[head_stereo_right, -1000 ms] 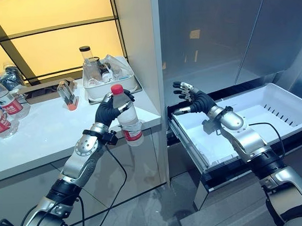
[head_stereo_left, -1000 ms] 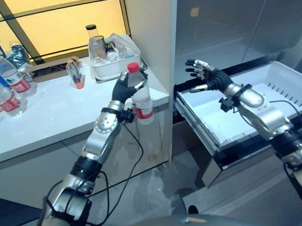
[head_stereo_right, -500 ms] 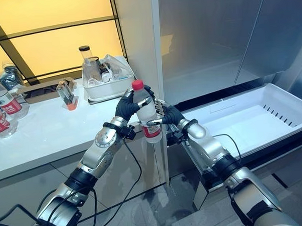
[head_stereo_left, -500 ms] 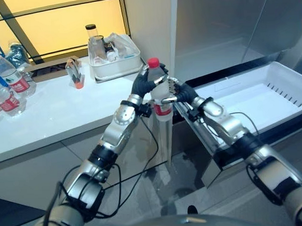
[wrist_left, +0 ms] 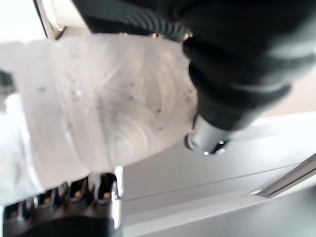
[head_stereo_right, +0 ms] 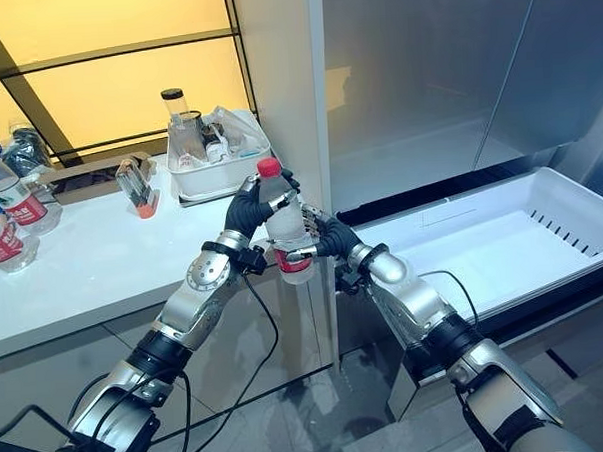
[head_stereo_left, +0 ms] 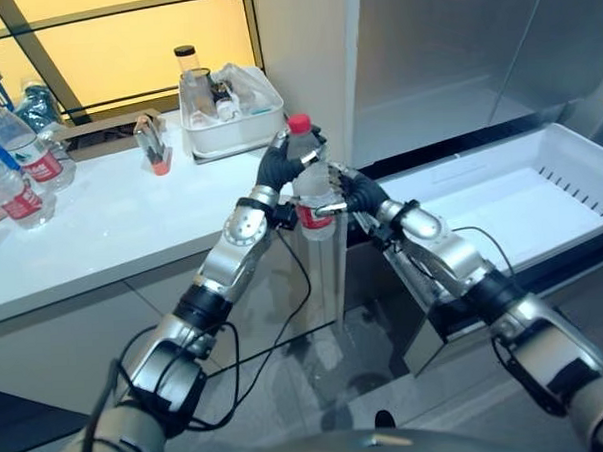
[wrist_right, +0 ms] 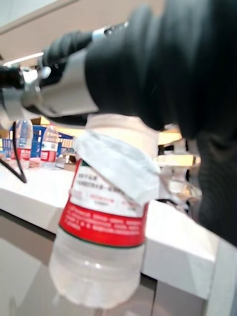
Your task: Take the drinks into the refrigerator
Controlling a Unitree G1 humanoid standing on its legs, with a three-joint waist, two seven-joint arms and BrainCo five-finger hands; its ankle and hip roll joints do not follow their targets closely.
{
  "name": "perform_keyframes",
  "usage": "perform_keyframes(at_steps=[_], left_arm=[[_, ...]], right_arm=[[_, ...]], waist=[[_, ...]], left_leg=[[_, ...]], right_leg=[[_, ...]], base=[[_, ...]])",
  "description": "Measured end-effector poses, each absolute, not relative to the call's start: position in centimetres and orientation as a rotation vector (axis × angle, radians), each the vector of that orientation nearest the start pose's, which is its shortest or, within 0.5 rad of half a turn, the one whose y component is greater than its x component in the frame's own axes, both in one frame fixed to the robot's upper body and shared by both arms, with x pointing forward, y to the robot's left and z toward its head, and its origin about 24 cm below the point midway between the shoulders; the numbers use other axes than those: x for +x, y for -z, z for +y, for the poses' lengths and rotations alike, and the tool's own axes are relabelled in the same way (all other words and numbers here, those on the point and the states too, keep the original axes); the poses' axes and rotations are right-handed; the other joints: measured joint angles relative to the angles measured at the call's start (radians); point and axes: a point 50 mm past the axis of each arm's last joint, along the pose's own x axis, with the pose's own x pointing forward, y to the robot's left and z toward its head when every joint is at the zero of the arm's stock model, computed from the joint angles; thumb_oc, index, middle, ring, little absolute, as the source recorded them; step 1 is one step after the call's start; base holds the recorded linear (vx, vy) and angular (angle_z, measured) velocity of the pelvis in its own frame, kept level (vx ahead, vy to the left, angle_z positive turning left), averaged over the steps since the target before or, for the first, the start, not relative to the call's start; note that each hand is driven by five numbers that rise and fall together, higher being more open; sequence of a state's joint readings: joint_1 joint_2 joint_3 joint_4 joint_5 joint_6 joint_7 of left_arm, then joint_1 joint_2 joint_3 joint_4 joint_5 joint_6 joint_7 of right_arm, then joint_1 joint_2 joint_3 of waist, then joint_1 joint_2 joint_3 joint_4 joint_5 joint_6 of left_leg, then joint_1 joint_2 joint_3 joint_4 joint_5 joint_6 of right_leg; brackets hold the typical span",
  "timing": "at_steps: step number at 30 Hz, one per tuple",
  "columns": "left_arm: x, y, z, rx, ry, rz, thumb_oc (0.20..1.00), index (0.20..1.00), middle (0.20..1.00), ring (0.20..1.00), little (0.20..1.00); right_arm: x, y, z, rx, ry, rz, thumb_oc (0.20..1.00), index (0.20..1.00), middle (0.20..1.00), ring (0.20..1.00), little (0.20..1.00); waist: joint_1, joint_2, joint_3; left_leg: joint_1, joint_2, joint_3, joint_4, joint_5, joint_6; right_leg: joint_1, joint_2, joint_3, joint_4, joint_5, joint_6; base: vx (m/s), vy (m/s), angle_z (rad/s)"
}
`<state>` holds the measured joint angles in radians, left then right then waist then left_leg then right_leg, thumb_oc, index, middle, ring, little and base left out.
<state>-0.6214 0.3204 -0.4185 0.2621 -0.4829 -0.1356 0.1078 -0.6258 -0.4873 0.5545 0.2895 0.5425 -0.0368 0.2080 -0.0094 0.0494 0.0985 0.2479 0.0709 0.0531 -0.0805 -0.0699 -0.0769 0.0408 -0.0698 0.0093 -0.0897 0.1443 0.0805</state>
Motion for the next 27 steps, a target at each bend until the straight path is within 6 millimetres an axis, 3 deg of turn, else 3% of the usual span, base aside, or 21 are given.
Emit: perform_keyframes(at_steps=[7,18,27], left_arm=[[33.8,-15.0,8.6,-0.063,0.357,-0.314,0.200,0.200,0.200,0.200,0.200],[33.4,-14.8,6.8,-0.132,0.377,-0.305,0.200,0.200,0.200,0.200,0.200],[33.6,-14.7,7.2,-0.169,0.317,-0.284,0.200,0.200,0.200,0.200,0.200]], right_arm=[[33.6,-11.9,-10.5,-0.210,-0.654,-0.113,1.000,1.000,1.000,1.000,1.000],[34.0,-10.9,-8.8,-0.181,-0.583,-0.097,1.000,1.000,1.000,1.000,1.000],[35.8,-10.9,-7.3,-0.250,-0.549,-0.063,1.000,1.000,1.000,1.000,1.000]], waist=[[-0.001,0.000,0.000],[0.004,0.000,0.000],[0.021,-0.003,-0.002]], left_leg=[[0.000,0.000,0.000,0.001,0.000,0.000],[-0.001,0.001,-0.001,0.002,0.000,0.000],[-0.006,0.000,-0.002,0.007,0.000,0.000]], right_leg=[[0.000,0.000,0.000,0.000,0.000,0.000],[0.000,-0.001,0.000,0.000,0.000,0.000],[0.000,-0.001,-0.001,0.000,0.001,-0.002]], base=[[0.00,0.000,0.00],[0.00,0.000,0.00],[0.00,0.001,0.00]])
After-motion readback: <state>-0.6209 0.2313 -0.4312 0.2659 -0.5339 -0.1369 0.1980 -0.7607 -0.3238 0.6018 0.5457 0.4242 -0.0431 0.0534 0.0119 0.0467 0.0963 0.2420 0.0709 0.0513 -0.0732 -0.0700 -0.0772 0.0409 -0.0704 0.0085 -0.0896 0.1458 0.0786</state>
